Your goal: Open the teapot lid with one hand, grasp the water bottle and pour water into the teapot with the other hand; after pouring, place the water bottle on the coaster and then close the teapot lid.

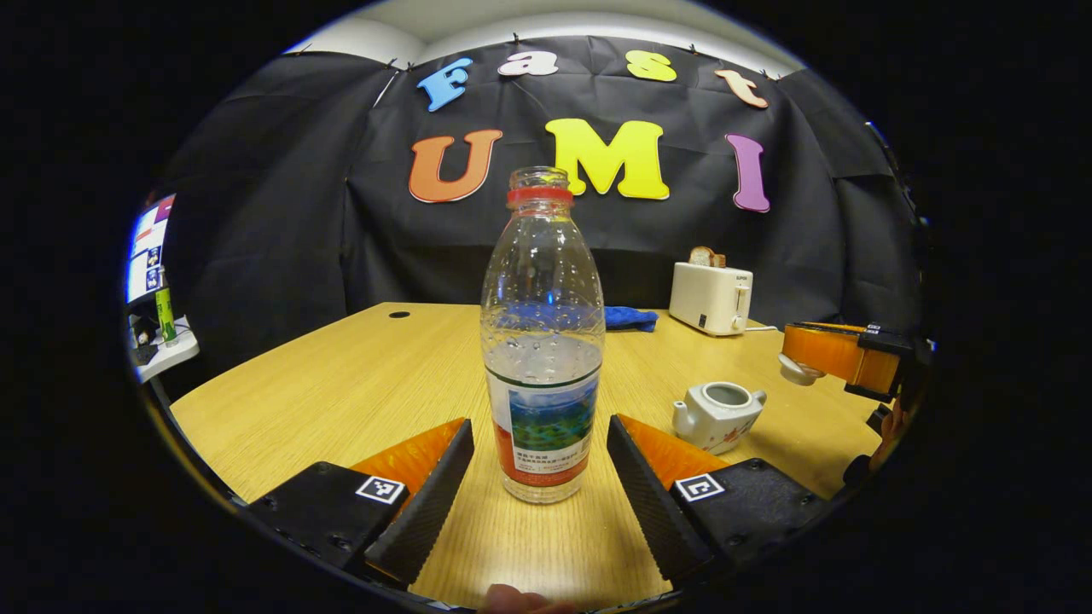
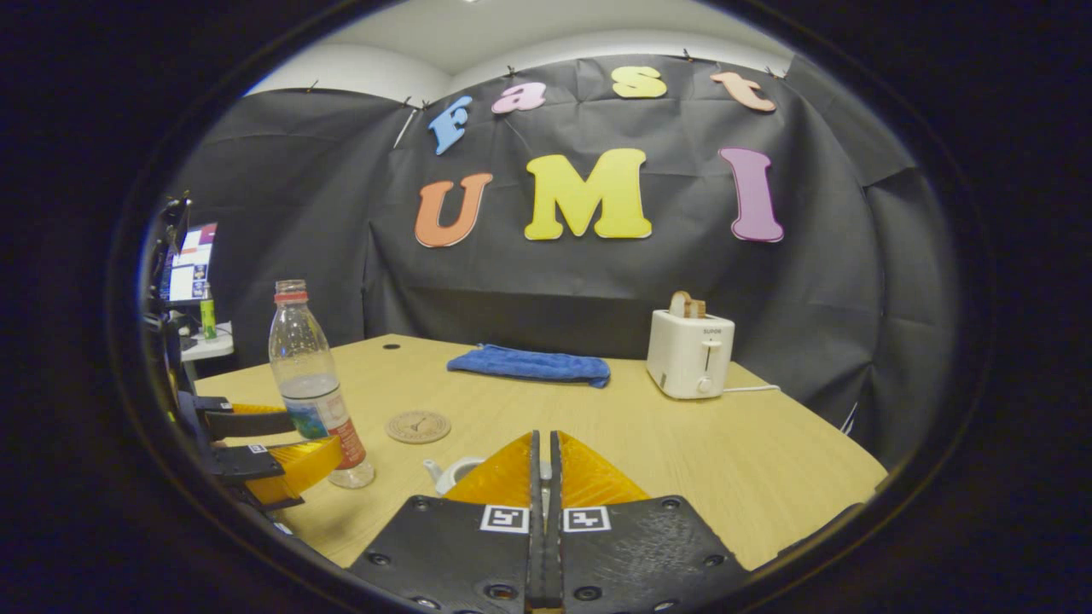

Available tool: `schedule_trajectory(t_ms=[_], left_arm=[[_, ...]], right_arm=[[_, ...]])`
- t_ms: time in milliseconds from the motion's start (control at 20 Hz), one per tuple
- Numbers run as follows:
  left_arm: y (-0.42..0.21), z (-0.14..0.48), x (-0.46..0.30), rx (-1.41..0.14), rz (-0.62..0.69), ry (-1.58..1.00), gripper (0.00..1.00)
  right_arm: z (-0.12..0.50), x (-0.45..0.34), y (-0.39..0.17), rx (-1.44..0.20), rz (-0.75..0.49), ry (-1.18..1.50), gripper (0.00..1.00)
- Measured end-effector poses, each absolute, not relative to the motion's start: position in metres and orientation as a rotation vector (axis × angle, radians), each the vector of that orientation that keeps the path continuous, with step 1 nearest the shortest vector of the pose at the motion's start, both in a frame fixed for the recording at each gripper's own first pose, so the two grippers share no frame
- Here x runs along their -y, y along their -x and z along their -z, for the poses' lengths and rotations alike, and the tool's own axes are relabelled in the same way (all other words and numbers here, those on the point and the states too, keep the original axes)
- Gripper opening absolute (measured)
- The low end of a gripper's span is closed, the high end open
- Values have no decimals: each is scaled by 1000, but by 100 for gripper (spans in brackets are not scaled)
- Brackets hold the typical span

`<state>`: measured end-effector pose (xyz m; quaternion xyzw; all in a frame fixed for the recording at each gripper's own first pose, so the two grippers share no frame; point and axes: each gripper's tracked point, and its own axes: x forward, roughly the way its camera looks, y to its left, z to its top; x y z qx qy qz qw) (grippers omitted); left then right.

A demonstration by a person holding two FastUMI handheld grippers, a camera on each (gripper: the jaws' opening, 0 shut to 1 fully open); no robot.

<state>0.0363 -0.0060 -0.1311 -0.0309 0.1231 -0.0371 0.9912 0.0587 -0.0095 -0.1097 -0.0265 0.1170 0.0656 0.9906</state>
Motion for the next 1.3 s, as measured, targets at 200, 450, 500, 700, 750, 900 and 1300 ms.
schedule_trajectory(t_ms=[200,450,500,700,750,900,1300], left_arm=[[-40,134,11,-262,94,40,99],[-43,122,8,-234,86,-11,77],[-43,121,9,-236,83,-26,77],[-40,102,10,-201,81,-113,74],[-40,97,9,-190,75,-153,74],[-39,87,4,-171,52,-300,72],[-44,77,-25,-135,-40,-863,70]], right_arm=[[110,16,-54,-236,-126,46,0],[112,27,-51,-241,-121,28,0],[113,28,-50,-242,-121,24,0],[111,35,-47,-239,-124,15,1],[111,37,-46,-240,-124,11,1],[112,45,-45,-247,-125,-3,0],[120,63,-36,-265,-133,6,0]])
